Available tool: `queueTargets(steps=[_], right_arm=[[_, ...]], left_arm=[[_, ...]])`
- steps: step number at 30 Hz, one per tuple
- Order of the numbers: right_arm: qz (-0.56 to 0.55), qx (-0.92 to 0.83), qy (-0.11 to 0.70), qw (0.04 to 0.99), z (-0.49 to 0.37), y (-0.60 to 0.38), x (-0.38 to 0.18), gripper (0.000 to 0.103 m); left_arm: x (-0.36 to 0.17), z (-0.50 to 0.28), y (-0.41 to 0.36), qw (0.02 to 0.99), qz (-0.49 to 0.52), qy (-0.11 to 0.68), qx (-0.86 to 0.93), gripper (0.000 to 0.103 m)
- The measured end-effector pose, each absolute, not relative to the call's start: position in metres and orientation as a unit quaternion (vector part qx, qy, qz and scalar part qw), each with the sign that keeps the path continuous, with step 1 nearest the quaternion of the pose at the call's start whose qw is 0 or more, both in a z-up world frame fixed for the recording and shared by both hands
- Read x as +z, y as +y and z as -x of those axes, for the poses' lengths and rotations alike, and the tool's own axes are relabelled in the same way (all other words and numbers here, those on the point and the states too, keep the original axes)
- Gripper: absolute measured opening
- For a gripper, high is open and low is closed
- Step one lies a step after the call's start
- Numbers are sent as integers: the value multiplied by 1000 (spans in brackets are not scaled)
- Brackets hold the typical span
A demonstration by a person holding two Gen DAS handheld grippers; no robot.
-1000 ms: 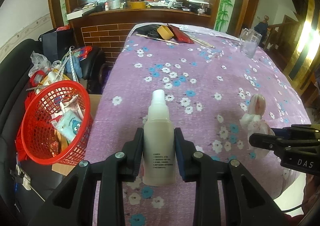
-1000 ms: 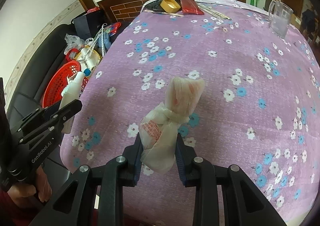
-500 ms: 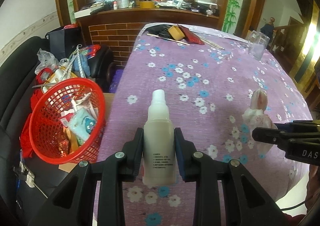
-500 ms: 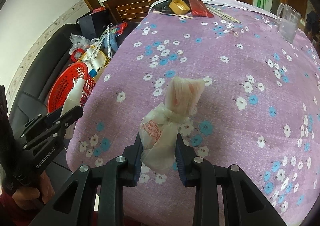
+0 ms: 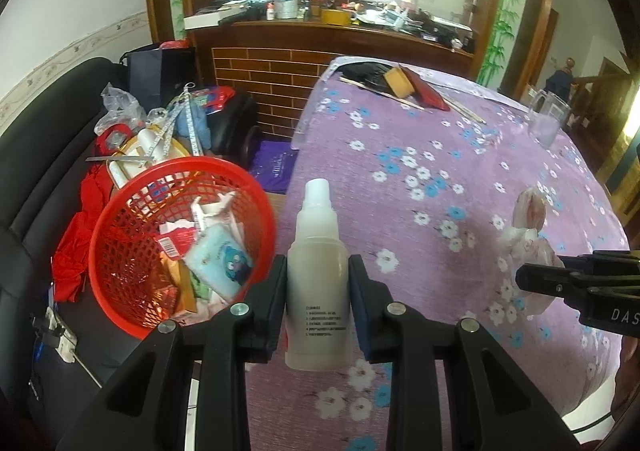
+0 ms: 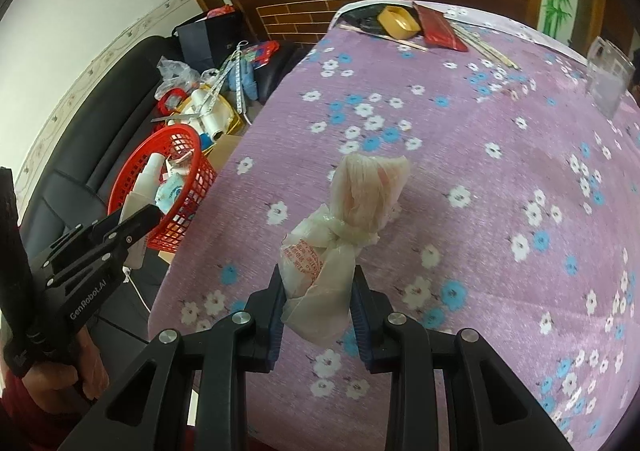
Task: Collect trash
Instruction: 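Carry the white spray bottle and tissue bundle toward the red basket with both tools, then lower the spray bottle and tissue bundle into the red basket and open both tools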
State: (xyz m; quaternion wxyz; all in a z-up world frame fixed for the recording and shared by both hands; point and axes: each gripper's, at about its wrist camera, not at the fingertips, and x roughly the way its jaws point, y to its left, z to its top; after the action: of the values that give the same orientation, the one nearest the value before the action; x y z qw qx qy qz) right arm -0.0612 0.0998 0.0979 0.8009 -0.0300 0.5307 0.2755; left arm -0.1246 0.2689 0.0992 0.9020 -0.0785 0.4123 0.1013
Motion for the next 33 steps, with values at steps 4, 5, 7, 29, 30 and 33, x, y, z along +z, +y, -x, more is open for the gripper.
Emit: queueTargets(steps=[4, 5, 7, 29, 30, 33], right_arm=[[41, 284, 530, 798, 62, 113, 98, 32], [43, 287, 530, 797, 62, 116, 98, 32], [47, 292, 530, 795, 61, 123, 98, 32], [92, 354, 510, 779, 78, 205, 115, 32], [93, 356, 509, 778, 78, 208, 116, 32], [96, 362, 506, 777, 80, 218, 118, 32]], left_arm=[[99, 127, 280, 900, 84, 412, 110, 29], [99, 128, 283, 900, 85, 412, 113, 29], [98, 129, 289, 899, 88, 413, 117, 29], [100, 159, 341, 894, 108, 404, 160, 29], [100, 159, 342, 894, 108, 404, 162, 29], [100, 161, 350, 893, 110, 403, 167, 29]])
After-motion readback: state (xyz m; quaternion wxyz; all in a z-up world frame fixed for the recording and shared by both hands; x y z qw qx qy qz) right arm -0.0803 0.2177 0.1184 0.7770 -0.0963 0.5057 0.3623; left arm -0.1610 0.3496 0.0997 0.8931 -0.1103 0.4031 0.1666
